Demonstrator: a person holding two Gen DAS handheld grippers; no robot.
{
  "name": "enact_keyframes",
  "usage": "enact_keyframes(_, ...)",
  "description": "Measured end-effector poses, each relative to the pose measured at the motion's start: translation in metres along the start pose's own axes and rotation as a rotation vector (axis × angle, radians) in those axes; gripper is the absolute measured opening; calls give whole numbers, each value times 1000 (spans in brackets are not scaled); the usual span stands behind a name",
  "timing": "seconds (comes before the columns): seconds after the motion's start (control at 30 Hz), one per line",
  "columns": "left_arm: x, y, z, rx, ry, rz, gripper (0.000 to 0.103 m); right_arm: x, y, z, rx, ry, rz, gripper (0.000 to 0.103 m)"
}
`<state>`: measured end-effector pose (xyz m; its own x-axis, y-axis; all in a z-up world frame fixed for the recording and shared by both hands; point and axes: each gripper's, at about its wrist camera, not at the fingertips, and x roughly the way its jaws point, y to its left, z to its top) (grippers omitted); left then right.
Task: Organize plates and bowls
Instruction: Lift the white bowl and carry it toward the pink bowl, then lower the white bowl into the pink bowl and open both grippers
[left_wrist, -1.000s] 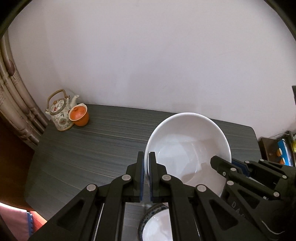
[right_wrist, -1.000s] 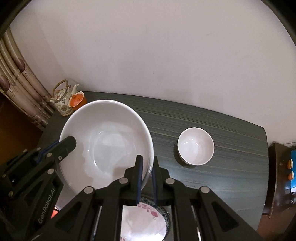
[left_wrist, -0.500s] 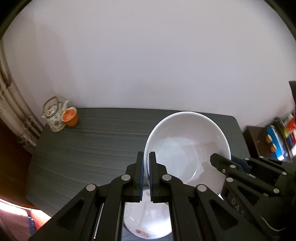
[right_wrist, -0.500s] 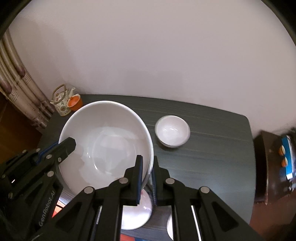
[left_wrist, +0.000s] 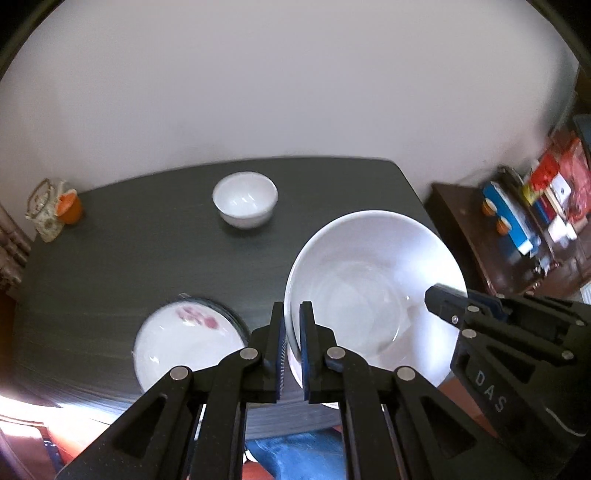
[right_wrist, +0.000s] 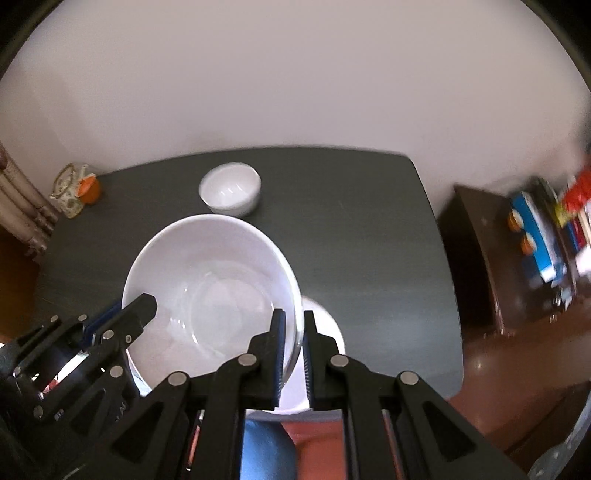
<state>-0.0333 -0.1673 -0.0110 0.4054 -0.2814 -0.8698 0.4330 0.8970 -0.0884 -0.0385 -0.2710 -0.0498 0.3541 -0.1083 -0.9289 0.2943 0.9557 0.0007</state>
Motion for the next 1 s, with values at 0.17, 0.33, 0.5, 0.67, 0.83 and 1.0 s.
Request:
enact_keyframes(0.17, 24, -13, -18, -4, 38, -11, 5, 18, -20, -22, 24, 32, -2, 9)
enact_keyframes(0.33, 37, -22, -28, 19, 49, 3, 4, 37, -25, -28, 45, 47, 16, 9)
enact_keyframes(0.5, 57, -23, -33, 25, 68, 9, 4, 63, -30, -37, 47, 81, 30, 9)
enact_keyframes(0.67, 79, -20, -36, 20, 94, 7, 4, 87, -31, -41, 55, 106, 44, 9)
enact_keyframes(0.83, 103, -18, -39, 10, 122, 7, 4, 109, -33, -43, 55, 125, 48, 9)
enact_keyframes(1.0, 120, -18, -41, 5, 146, 0, 4, 124, -36, -47, 55, 145, 44, 9)
